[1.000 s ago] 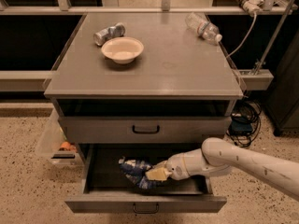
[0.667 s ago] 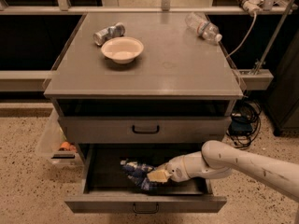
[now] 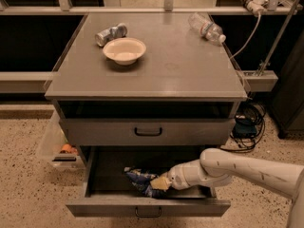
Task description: Place blue chip bag into middle drawer
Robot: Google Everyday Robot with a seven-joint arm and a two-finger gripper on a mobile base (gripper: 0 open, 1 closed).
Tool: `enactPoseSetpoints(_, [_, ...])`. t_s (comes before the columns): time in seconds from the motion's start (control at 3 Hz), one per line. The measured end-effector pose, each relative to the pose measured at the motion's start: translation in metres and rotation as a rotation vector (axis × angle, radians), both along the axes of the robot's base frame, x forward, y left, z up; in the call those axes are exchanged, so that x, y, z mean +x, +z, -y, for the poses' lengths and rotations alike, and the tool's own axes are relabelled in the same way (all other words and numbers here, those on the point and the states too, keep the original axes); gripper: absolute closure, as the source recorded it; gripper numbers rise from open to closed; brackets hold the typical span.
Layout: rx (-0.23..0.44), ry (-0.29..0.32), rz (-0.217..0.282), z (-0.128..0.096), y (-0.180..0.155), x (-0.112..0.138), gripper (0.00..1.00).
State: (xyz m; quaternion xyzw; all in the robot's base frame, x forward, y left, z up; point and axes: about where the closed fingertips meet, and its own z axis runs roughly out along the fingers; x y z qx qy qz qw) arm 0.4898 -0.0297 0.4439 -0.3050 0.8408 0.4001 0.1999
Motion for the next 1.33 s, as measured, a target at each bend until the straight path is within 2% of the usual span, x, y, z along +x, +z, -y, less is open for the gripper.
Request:
enactPoseSetpoints(0.33, [-0.007, -0.007, -0.004, 0.0007, -0.0028, 0.0003, 0.85])
enactPoseSetpoints(1.33, [-0.007, -0.006, -0.004, 0.0006, -0.0028, 0.0003, 0.13])
